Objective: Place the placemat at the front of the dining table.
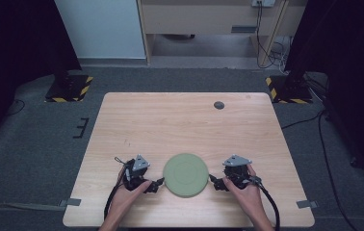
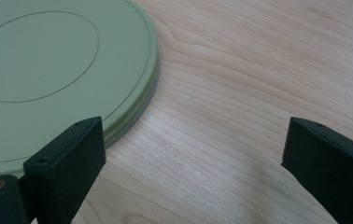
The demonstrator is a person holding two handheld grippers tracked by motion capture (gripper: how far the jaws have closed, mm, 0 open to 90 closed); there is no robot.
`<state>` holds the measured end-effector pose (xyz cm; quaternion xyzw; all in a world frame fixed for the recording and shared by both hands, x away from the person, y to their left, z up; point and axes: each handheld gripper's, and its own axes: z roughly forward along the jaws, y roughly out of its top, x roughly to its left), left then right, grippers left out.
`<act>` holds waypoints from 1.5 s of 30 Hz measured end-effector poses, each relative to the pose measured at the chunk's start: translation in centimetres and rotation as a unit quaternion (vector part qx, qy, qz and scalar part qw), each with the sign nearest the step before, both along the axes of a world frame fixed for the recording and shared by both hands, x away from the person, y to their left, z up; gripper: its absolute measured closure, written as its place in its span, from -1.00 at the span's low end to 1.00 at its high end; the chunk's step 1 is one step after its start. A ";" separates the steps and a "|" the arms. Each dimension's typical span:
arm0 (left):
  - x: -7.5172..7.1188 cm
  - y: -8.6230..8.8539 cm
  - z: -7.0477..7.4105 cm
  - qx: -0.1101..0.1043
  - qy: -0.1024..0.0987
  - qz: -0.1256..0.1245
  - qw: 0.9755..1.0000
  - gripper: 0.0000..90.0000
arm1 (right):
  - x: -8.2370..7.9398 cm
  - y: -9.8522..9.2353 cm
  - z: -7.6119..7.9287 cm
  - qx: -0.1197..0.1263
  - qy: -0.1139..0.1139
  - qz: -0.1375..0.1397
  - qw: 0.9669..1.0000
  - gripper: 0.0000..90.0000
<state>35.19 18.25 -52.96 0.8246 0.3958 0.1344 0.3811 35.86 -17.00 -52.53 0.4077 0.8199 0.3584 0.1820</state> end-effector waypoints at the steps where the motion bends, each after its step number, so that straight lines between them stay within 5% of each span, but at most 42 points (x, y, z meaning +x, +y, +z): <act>1: 0.0 -0.1 -0.1 -0.002 0.001 0.002 1.000 -0.93 | 0.0 0.2 0.0 -0.001 -0.001 0.001 1.000 -0.86; 14: 0.4 -0.7 -0.3 0.004 0.002 0.011 1.000 -1.00 | 0.0 1.1 -0.3 -0.009 0.000 0.003 1.000 -0.91; 33: 1.0 -1.1 -0.4 0.008 -0.017 0.036 0.999 -1.00 | 0.7 1.1 -0.6 -0.003 -0.013 -0.040 0.999 -0.93; 45: 0.6 -1.3 -0.3 0.011 -0.022 0.032 0.999 -0.94 | 0.1 1.3 -0.3 -0.011 -0.016 -0.017 1.000 -0.87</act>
